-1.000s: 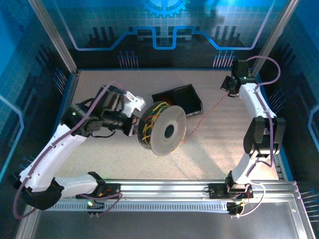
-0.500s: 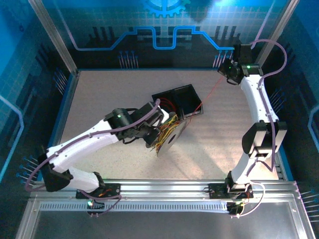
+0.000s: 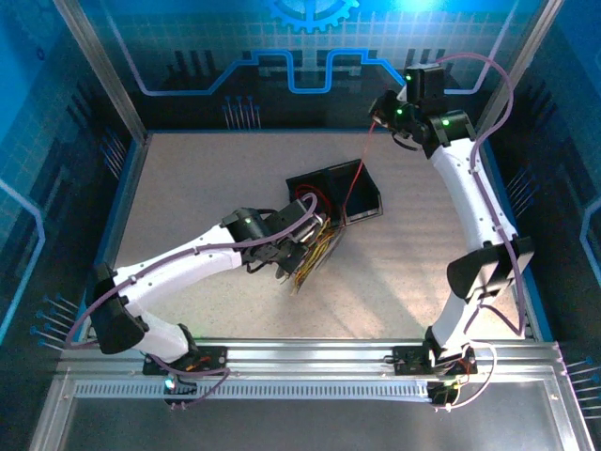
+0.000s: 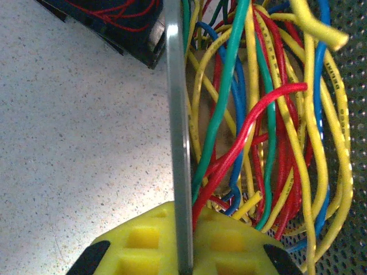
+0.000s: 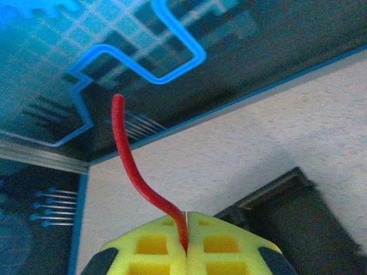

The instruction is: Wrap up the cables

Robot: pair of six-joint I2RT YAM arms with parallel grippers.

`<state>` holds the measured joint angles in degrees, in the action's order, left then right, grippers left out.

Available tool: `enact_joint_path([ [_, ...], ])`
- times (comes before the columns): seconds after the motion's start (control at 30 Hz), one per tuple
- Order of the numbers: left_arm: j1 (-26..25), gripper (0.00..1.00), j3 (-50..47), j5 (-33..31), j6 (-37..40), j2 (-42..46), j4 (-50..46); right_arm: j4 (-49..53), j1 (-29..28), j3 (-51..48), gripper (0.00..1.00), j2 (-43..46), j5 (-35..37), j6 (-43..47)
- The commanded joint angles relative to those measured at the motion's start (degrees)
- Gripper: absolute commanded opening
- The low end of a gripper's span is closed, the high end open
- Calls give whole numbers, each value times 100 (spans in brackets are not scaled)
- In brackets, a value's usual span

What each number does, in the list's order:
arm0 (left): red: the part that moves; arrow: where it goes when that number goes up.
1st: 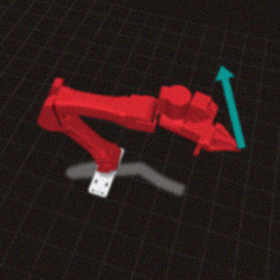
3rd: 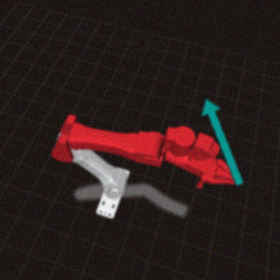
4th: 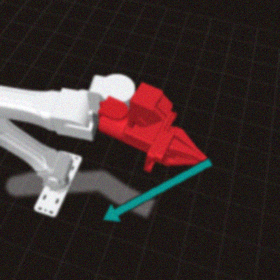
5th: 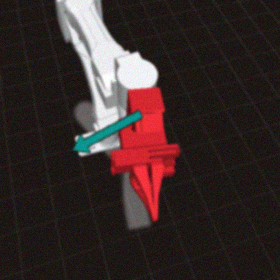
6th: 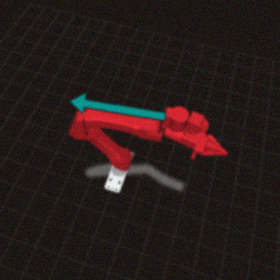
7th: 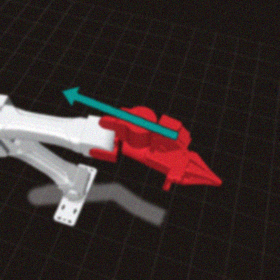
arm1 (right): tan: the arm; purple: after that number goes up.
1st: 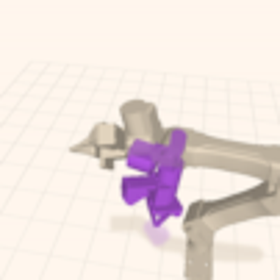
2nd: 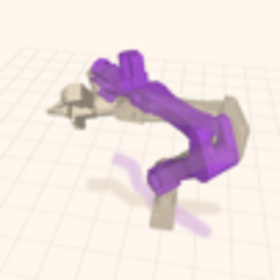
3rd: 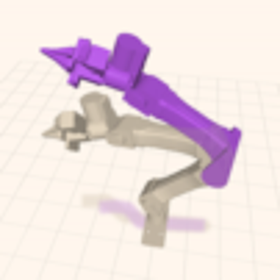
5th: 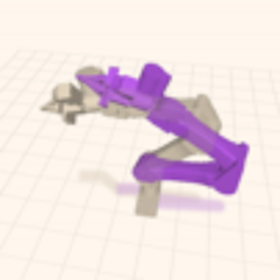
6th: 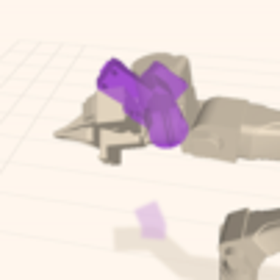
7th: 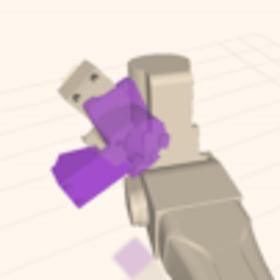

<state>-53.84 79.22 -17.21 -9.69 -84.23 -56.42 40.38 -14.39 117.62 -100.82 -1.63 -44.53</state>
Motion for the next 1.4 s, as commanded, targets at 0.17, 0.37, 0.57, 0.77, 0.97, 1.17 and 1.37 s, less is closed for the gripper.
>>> enact_joint_path([
  [0.17,416,0,52,64,-486,-141,-477,-681,-980,1147,0,247,-268,-442],
  [0.37,1033,0,-18,205,-996,198,-301,-1152,-1724,822,0,404,-355,-556],
  [0.57,1690,0,-131,220,-1456,586,-212,-1745,-2421,453,0,500,-439,-644],
  [0.77,2496,0,-445,580,-1964,1173,79,-2602,-3103,-251,0,703,-572,-779],
  [0.97,3517,0,-738,1457,-2649,1655,660,-3777,-3754,-1505,0,1022,-620,-952],
  [1.17,4430,0,-667,2082,-3307,1682,887,-4592,-4228,-2743,0,1389,-612,-1153],
  [1.37,5176,0,-719,2828,-3819,1724,1313,-5469,-4561,-4113,0,1828,-588,-1333],
])
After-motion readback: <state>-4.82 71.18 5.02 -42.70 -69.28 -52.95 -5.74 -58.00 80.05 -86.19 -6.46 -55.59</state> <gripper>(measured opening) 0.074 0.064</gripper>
